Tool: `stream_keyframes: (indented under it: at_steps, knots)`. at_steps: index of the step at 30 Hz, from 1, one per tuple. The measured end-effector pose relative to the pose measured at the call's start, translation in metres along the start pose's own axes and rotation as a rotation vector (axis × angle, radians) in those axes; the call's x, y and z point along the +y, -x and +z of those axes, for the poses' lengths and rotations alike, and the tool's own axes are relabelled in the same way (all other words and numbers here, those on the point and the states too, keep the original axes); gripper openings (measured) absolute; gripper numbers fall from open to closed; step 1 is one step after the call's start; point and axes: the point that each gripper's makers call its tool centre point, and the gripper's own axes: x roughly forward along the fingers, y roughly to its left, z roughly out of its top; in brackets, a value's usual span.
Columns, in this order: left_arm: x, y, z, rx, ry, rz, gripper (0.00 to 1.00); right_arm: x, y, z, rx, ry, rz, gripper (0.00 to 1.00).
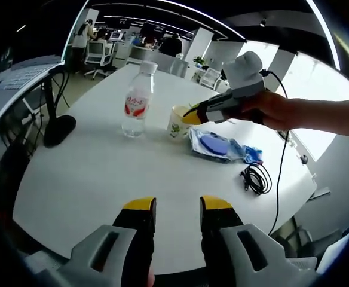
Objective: Arrange the tabletop items into an orderly group along one side of the table until the central work area is clear of visible clutter.
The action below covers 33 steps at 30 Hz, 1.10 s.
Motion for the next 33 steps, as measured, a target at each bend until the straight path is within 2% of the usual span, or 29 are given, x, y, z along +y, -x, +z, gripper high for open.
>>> stream_keyframes:
  at_steps: [10, 13, 17, 20, 26, 30, 33]
  knots:
    - [-0.003, -0.001, 0.002, -0.005, 0.002, -0.012, 0.27, 0.002, 0.018, -0.001, -0.044, -0.057, -0.016, 0.12]
    - [-0.002, -0.002, 0.002, -0.004, 0.004, -0.014, 0.27, 0.004, 0.026, -0.001, -0.053, -0.079, -0.019, 0.15]
    - [0.001, -0.004, 0.003, -0.002, 0.009, -0.012, 0.27, 0.010, 0.037, 0.004, -0.097, -0.113, -0.006, 0.19]
    - [0.004, -0.006, 0.003, 0.002, 0.006, -0.011, 0.27, 0.014, 0.044, 0.000, -0.107, -0.126, -0.003, 0.22]
    - [0.013, -0.011, 0.007, 0.008, -0.001, -0.007, 0.27, 0.022, 0.061, -0.023, -0.123, -0.205, -0.010, 0.28]
    - [0.021, -0.019, 0.016, 0.011, -0.007, -0.006, 0.27, 0.024, 0.073, -0.040, -0.133, -0.270, -0.030, 0.32]
    - [0.028, -0.025, 0.024, 0.009, -0.024, -0.001, 0.27, 0.028, 0.085, -0.062, -0.140, -0.331, -0.045, 0.33]
